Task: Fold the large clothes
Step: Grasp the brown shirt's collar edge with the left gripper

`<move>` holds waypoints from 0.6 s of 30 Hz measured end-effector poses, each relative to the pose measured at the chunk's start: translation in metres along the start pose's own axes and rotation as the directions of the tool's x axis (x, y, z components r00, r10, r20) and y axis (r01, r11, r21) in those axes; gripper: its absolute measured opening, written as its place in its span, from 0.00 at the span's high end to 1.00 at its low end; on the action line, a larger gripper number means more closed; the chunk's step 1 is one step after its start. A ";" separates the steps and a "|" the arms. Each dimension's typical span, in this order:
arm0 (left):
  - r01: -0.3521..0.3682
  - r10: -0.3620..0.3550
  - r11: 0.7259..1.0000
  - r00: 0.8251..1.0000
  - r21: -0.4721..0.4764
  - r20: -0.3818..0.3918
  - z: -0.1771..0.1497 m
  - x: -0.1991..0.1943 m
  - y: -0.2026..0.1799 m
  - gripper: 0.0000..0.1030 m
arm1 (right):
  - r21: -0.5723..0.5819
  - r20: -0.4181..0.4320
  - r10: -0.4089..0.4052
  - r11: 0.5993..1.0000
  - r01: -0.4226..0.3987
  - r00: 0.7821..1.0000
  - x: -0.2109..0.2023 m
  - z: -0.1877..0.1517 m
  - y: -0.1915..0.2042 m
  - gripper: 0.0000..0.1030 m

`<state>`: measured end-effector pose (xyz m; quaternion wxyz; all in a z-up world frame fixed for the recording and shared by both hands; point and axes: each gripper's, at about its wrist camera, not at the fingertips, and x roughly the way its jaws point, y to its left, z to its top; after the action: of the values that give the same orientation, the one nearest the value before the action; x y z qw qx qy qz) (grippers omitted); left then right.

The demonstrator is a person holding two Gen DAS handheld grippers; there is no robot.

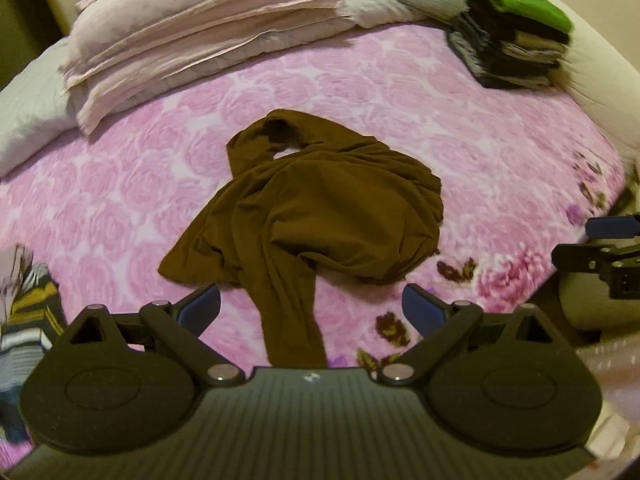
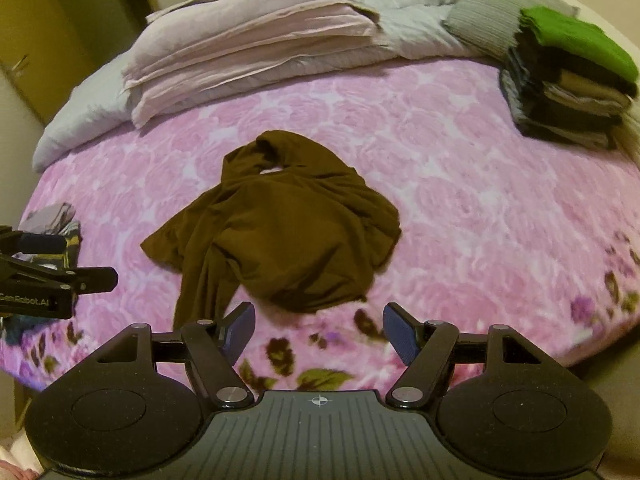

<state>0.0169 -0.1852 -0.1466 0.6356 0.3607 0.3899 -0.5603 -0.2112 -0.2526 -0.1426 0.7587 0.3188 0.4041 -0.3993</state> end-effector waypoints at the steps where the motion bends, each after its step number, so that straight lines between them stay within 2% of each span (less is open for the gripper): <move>1: -0.009 0.009 1.000 1.000 -0.019 -0.004 0.001 0.002 -0.006 0.07 | -0.017 -0.001 0.011 1.000 -0.012 1.000 0.001 0.003 -0.008 0.34; 7: -0.087 0.085 0.988 0.996 -0.124 -0.025 -0.010 0.026 -0.047 0.09 | -0.099 -0.022 0.046 0.994 -0.048 0.999 0.010 0.016 -0.069 0.34; 10: -0.112 0.109 0.985 0.994 -0.129 -0.030 -0.023 0.045 -0.069 0.11 | -0.101 -0.034 0.037 0.994 -0.040 0.999 0.016 0.017 -0.103 0.34; 14: -0.135 0.134 0.990 0.991 -0.036 -0.024 -0.038 0.079 -0.101 0.17 | -0.055 -0.039 0.000 0.998 -0.002 0.999 0.024 0.016 -0.148 0.34; 18: -0.142 0.141 0.983 0.990 0.114 0.017 -0.044 0.125 -0.136 0.21 | 0.012 -0.059 -0.044 0.999 0.045 0.997 0.037 0.010 -0.191 0.34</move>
<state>-0.1138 -0.2147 -0.2815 0.6538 0.4209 0.3277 -0.5367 -0.3599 -0.3647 -0.2011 0.7352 0.3264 0.4307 -0.4092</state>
